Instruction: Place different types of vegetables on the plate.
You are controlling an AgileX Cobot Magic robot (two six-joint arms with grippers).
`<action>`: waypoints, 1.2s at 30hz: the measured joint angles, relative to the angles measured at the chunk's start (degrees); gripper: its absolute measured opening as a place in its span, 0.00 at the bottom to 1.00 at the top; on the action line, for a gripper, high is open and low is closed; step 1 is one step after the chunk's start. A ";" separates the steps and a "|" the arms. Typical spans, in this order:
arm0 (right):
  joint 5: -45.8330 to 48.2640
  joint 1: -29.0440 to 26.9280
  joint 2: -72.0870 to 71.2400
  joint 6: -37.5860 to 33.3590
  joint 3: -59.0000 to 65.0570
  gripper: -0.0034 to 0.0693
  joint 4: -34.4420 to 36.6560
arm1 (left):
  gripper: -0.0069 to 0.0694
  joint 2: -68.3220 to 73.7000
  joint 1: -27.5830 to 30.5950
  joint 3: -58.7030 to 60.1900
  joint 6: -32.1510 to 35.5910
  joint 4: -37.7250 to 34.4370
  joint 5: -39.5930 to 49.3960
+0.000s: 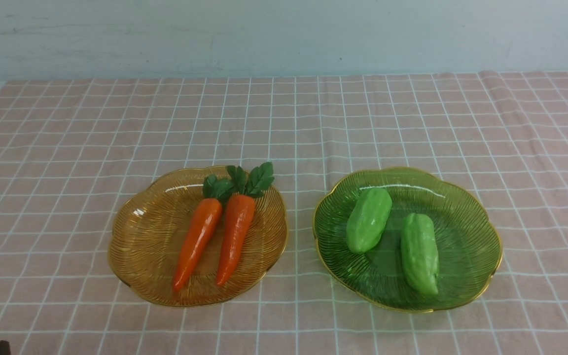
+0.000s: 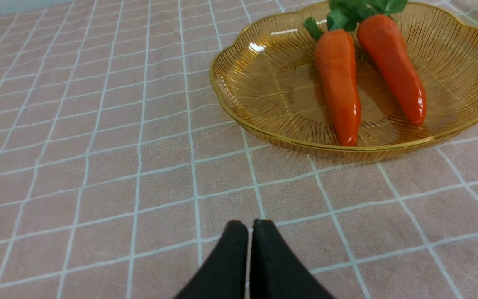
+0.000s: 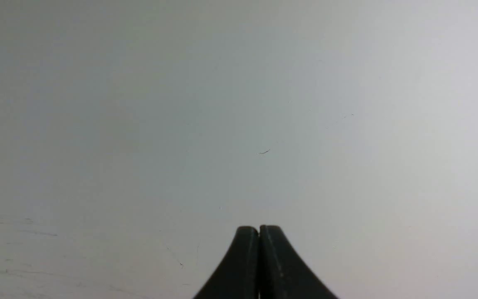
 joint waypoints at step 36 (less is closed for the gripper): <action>2.86 -2.22 0.00 -0.12 1.36 0.03 -1.13 | 0.09 0.00 0.00 0.12 0.11 0.00 -0.49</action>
